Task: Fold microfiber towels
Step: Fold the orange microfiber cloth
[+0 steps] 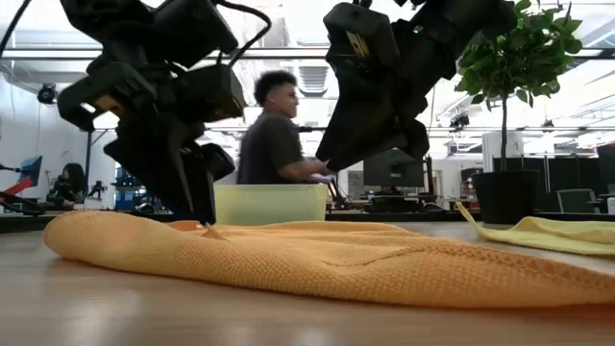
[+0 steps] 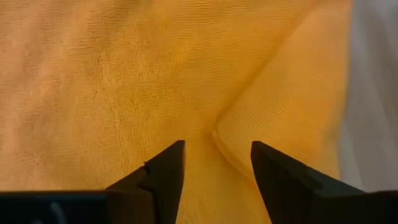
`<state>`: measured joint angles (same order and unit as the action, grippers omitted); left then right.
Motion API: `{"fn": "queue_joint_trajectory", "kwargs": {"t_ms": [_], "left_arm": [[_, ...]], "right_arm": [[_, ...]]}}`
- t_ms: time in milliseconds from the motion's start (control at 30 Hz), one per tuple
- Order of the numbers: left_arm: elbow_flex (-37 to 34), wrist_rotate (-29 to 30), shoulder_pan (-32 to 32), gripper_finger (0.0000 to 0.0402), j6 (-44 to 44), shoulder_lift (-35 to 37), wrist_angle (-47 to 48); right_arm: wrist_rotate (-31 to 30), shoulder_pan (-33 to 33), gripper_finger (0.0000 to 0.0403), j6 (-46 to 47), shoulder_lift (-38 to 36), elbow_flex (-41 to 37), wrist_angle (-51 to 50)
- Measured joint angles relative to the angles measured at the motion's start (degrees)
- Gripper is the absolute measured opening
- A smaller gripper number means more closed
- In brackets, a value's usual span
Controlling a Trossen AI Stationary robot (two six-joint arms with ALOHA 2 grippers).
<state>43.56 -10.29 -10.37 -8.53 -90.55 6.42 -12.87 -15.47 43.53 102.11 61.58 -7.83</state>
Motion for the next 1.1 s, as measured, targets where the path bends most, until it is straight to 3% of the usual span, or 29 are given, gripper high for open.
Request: {"fn": "queue_joint_trajectory", "kwargs": {"t_ms": [467,567,800,1100], "left_arm": [[5.90,0.14,-1.45,0.0165,-0.17,-8.44,0.20],[7.12,0.30,-1.81,0.0135,-1.94,-9.80,0.13],[7.97,0.92,-1.95,0.0010,-3.13,-8.34,1.65],[7.85,3.39,-1.95,0.0015,-3.22,-2.95,2.34]], "right_arm": [[1.24,-1.55,0.0098,-0.35,-0.05,-0.72,-0.72],[2.47,-1.55,0.0098,-0.69,-0.05,-0.96,-0.97],[3.94,-1.90,0.0098,-0.71,-0.36,-1.91,-1.54],[4.05,-1.69,0.0098,-3.86,-0.25,-3.91,3.57]]}}
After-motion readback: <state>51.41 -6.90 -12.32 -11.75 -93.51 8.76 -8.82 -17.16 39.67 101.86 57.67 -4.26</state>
